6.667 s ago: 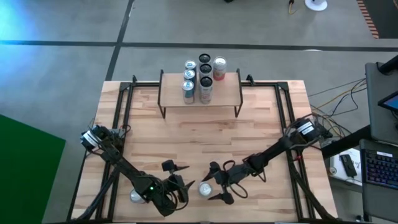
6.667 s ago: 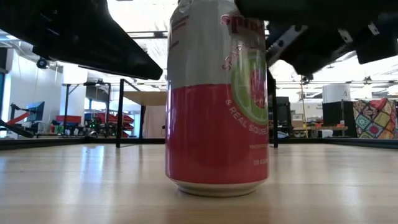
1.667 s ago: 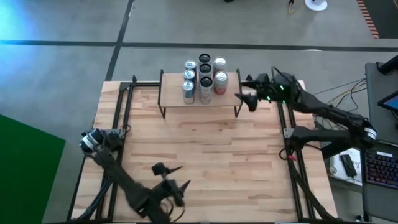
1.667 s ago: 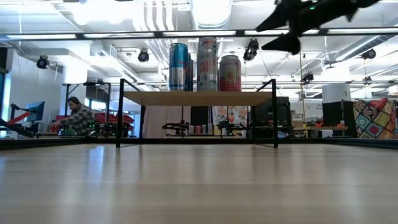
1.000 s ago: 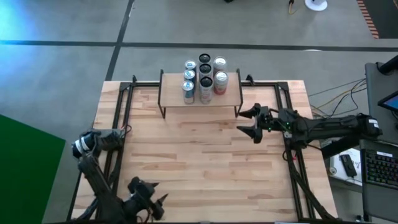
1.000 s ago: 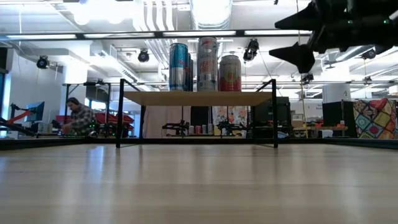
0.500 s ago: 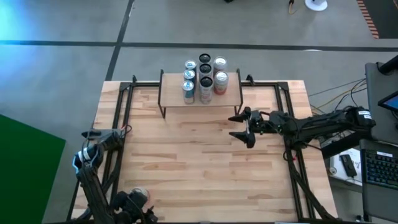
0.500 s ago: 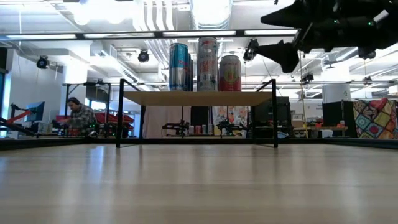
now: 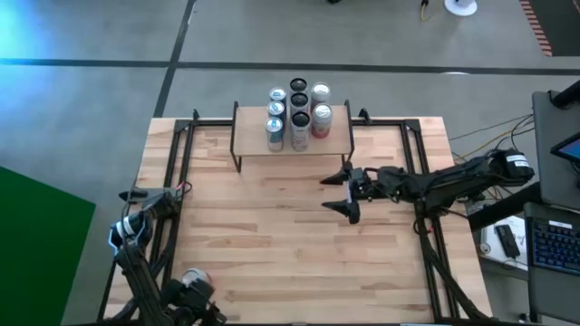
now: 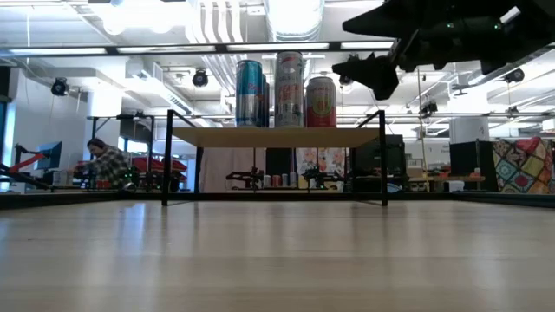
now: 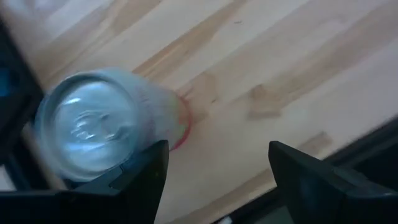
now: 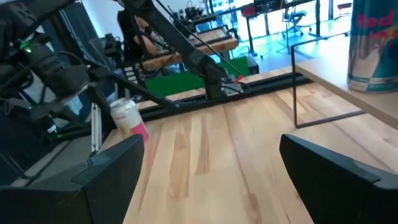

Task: Place canned beverage on shelf
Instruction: Align the pink-white soda can with the other pink-white soda can on the shelf

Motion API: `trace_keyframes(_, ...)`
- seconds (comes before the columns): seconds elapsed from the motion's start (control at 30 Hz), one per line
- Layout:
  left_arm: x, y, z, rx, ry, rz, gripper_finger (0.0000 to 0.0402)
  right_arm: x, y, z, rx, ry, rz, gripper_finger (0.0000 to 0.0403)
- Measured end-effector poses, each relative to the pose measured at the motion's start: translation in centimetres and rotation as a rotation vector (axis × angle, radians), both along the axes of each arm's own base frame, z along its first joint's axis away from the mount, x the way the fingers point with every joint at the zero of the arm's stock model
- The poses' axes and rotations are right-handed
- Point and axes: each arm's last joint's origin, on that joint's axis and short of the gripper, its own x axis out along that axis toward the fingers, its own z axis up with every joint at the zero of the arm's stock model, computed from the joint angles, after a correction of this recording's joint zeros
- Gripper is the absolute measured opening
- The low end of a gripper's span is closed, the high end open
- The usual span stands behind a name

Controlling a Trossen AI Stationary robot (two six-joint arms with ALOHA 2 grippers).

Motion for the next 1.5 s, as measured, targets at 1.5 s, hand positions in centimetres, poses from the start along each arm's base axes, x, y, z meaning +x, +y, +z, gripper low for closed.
trace_keyframes(1.5,-4.9,15.3,2.7,-0.134,-0.203,-0.124,0.024,0.1,1.9,-0.9,0.024,0.111,0.083,0.0366)
